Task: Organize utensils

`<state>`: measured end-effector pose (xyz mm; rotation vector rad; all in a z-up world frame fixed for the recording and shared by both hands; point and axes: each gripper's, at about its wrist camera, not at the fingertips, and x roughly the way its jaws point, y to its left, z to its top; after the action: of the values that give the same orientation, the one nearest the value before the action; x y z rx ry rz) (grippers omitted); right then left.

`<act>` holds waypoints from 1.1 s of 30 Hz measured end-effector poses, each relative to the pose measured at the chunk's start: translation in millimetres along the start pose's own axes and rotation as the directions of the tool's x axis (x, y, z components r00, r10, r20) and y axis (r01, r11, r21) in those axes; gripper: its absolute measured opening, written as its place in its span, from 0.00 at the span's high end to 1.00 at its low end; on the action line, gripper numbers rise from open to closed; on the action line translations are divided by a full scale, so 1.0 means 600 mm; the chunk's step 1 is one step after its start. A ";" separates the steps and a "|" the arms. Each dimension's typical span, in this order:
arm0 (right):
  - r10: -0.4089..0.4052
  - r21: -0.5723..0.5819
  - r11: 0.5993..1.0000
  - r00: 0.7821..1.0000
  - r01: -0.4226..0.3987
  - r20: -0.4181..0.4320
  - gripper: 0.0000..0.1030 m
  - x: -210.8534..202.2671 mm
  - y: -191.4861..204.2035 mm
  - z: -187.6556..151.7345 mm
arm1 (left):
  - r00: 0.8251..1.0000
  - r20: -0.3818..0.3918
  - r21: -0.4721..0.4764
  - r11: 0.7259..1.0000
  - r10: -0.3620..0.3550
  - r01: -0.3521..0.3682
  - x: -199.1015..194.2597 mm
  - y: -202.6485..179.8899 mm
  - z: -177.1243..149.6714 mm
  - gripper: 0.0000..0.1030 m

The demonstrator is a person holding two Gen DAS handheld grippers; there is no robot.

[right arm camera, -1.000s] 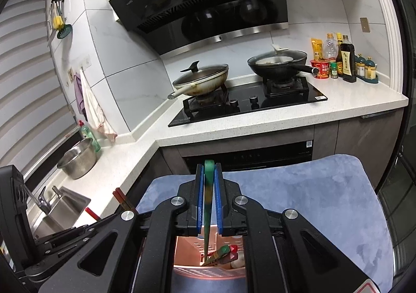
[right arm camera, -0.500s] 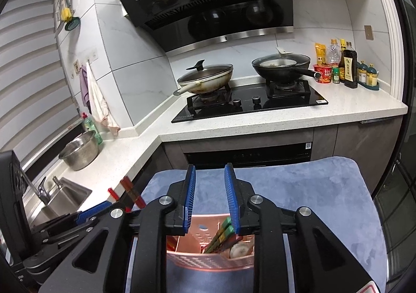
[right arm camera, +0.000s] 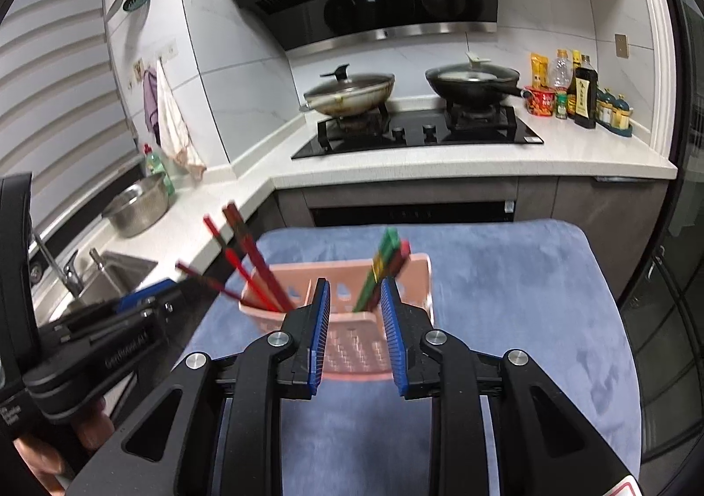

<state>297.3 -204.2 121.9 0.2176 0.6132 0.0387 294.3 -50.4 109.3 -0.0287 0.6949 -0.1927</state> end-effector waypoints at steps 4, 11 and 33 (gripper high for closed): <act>-0.013 0.001 1.000 1.000 0.013 -0.018 0.67 -0.017 -0.001 -0.024 | 1.000 0.001 0.011 1.000 0.019 -0.019 -0.017 0.001 -0.021 0.66; -0.046 -0.042 0.998 0.999 0.045 -0.027 0.61 -0.041 0.010 -0.055 | 1.000 -0.015 0.012 1.000 0.027 -0.027 -0.033 -0.003 -0.047 0.61; -0.071 -0.087 0.994 0.997 0.067 -0.038 0.28 -0.069 0.010 -0.090 | 0.997 -0.029 0.050 0.996 0.069 -0.068 -0.050 -0.012 -0.094 0.40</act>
<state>232.9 -192.3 103.7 0.1130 0.6581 0.0028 234.5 -49.7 85.3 0.0452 0.7205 -0.1444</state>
